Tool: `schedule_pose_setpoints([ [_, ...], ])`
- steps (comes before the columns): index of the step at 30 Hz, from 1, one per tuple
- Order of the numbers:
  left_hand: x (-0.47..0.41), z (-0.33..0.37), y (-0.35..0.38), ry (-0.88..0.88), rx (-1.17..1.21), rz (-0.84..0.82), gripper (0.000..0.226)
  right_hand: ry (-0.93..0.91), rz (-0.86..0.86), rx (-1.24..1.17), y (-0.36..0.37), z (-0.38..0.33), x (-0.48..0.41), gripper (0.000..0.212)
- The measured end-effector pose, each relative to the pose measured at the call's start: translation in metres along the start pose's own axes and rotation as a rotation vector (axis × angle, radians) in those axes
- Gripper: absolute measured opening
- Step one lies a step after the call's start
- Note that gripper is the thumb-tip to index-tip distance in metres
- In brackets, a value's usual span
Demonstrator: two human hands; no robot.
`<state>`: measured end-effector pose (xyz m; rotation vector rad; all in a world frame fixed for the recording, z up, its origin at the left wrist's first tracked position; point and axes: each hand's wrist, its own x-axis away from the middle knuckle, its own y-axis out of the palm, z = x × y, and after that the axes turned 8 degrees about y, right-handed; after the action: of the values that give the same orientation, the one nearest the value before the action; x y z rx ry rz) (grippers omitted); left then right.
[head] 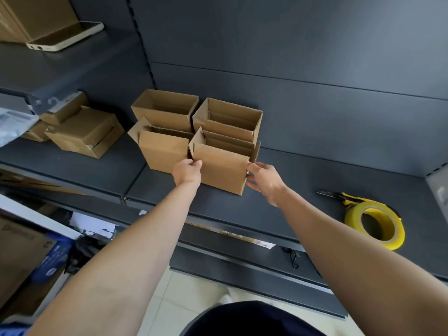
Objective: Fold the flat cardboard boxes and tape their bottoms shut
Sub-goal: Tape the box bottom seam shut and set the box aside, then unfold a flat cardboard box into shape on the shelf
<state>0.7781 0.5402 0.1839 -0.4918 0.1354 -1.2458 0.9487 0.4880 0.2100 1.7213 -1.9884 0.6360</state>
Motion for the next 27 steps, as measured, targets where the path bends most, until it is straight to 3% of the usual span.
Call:
schedule_pose_setpoints([
  [3,-0.009,0.001,-0.002,-0.042,-0.010,-0.015,0.021,-0.012,0.044,0.030,0.002,-0.003,-0.005,0.046],
  [6,-0.009,0.001,-0.003,-0.063,-0.002,-0.042,0.021,-0.118,0.246,0.141,0.002,-0.007,-0.003,0.045],
  [9,0.002,0.009,-0.007,0.050,-0.048,-0.093,0.019,-0.263,0.452,0.313,0.000,-0.014,0.007,0.036],
  [11,0.015,0.022,-0.012,0.193,-0.122,-0.147,0.018,-0.407,0.489,0.517,0.002,-0.022,0.018,0.035],
  [13,0.031,0.039,-0.021,0.350,-0.229,-0.194,0.012,-0.530,0.456,0.789,0.004,-0.032,0.029,0.038],
  [16,0.062,0.064,-0.041,0.534,-0.441,-0.218,0.021,-0.629,0.364,1.173,0.007,-0.049,0.051,0.040],
  [20,0.111,0.080,-0.078,0.699,-0.713,-0.127,0.031,-0.766,0.296,1.434,0.016,-0.061,0.093,0.039],
  [27,0.196,0.069,-0.159,0.615,-1.074,0.069,0.028,-1.076,0.160,1.582,0.066,-0.059,0.162,0.035],
])
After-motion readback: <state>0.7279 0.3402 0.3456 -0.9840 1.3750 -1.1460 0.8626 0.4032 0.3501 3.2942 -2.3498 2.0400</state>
